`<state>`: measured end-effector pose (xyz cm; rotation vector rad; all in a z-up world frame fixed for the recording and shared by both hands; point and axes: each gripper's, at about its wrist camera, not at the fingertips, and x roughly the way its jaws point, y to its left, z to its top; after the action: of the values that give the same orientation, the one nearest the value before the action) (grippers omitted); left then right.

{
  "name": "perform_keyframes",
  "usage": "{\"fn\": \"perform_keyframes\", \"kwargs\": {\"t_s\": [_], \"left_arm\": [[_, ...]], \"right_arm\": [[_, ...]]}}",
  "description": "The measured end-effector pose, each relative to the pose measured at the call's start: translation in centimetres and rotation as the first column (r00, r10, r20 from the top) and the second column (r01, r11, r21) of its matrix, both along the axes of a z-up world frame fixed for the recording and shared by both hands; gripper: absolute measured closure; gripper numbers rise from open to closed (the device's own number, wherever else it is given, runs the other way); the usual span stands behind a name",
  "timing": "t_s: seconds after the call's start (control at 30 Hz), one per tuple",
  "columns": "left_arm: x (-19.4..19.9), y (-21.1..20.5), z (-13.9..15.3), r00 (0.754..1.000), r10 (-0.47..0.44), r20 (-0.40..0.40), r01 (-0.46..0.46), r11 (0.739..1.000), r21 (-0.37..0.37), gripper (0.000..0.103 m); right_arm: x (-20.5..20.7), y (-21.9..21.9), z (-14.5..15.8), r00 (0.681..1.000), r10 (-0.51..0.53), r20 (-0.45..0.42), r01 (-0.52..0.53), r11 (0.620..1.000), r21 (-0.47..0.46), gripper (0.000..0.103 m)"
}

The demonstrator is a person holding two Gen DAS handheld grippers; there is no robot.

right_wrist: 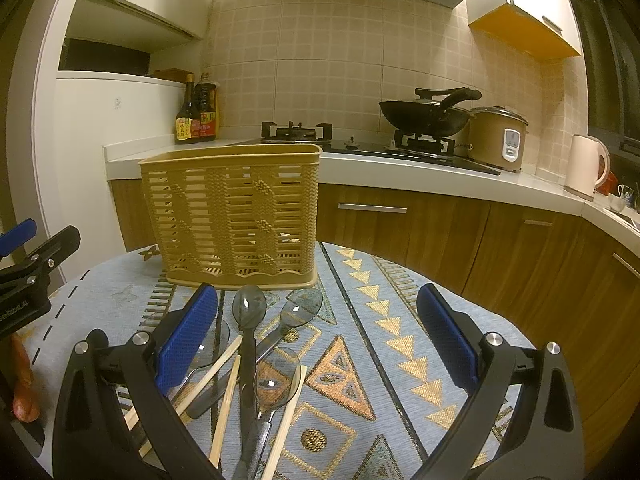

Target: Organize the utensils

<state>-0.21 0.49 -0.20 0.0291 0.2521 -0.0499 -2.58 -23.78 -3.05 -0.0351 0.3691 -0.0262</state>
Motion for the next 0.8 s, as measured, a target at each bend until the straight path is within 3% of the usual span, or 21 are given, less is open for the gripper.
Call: {"fn": "perform_keyframes", "kwargs": {"t_s": [0.8], "left_arm": [[0.0,0.07,0.11,1.0,0.005,-0.008,-0.005,1.0,-0.004,0.007]], "right_arm": [[0.28,-0.16,-0.1,1.0,0.001,-0.01,-0.001,1.0,0.005,0.008]]}}
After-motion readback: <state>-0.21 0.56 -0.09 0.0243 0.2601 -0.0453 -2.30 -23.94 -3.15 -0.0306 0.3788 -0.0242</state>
